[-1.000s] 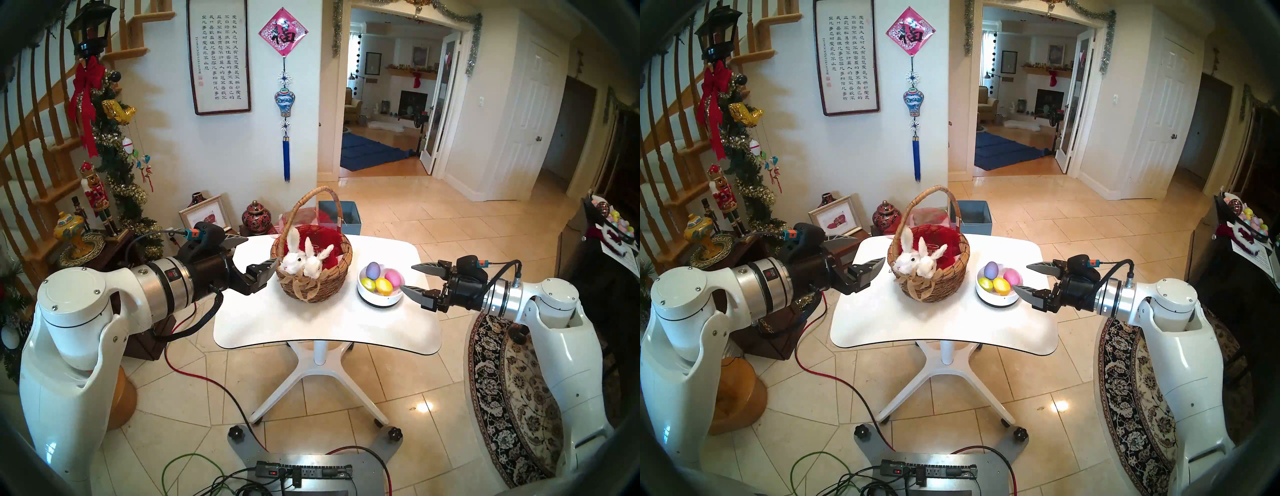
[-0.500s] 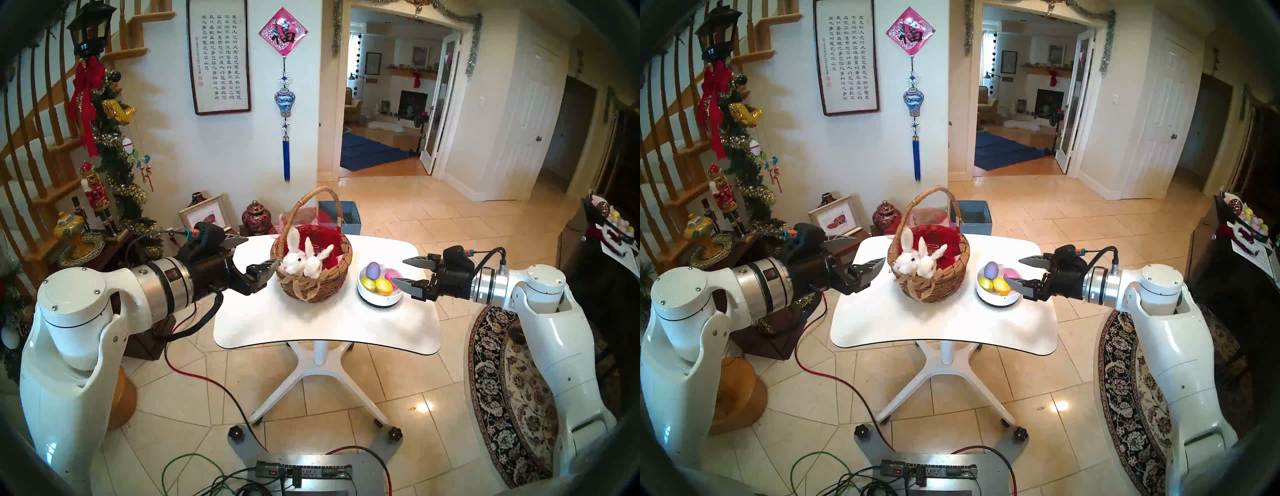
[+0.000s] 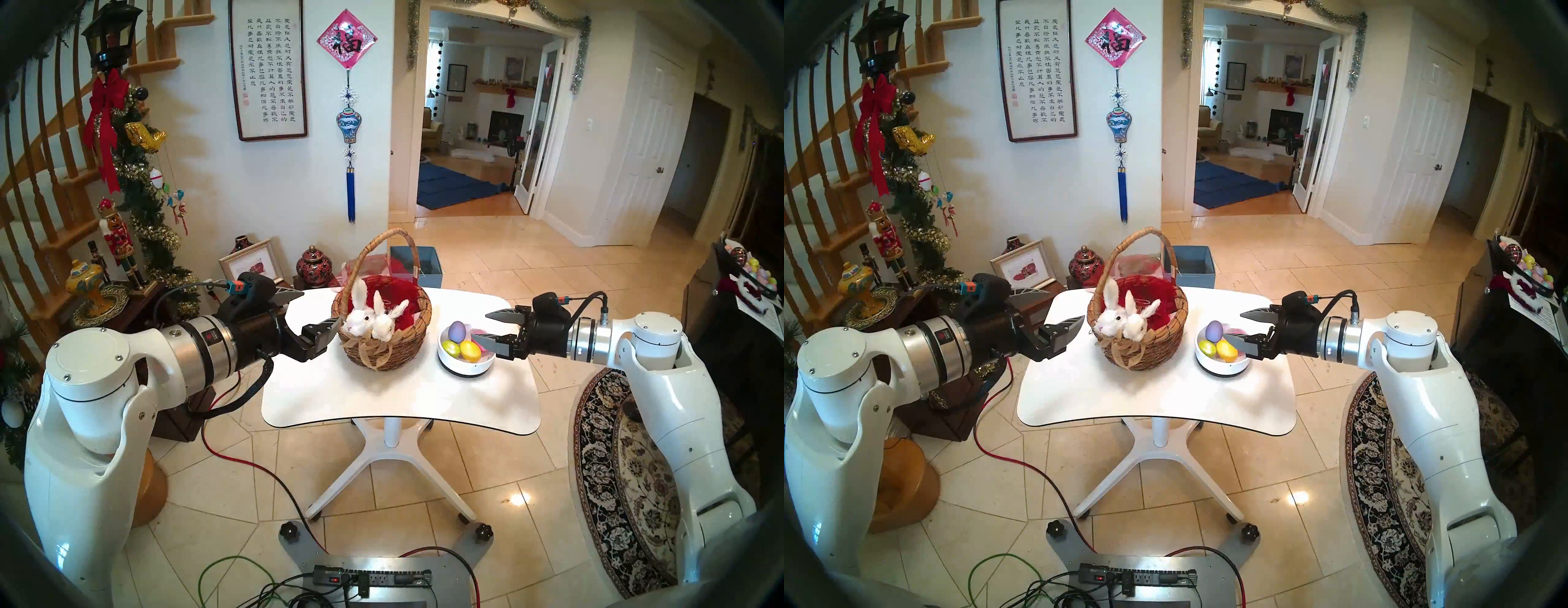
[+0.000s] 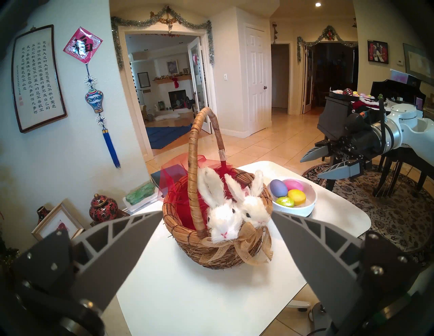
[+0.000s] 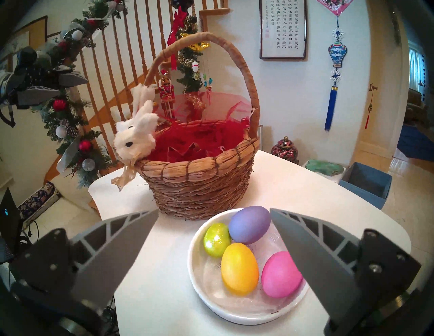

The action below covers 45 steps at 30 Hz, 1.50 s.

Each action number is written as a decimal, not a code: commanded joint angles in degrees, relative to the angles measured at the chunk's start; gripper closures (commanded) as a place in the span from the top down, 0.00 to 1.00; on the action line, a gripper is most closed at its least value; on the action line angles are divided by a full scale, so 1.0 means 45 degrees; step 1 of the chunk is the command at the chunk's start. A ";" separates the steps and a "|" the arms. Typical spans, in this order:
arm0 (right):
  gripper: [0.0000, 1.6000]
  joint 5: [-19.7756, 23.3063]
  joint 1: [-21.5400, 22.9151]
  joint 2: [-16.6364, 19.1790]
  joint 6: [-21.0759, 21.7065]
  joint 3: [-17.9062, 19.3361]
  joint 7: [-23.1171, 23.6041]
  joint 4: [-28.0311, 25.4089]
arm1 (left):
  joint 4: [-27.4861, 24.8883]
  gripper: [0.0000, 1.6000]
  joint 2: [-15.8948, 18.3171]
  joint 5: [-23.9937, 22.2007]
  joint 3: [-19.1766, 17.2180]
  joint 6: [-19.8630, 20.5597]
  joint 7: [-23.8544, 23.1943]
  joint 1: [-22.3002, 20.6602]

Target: Put easter egg into basket

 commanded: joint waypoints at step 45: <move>1.00 -0.1450 0.1926 -0.0944 0.2092 -0.1270 -0.2079 0.0842 | -0.0050 1.00 -0.0084 0.0138 -0.0039 0.0113 -0.0124 -0.0143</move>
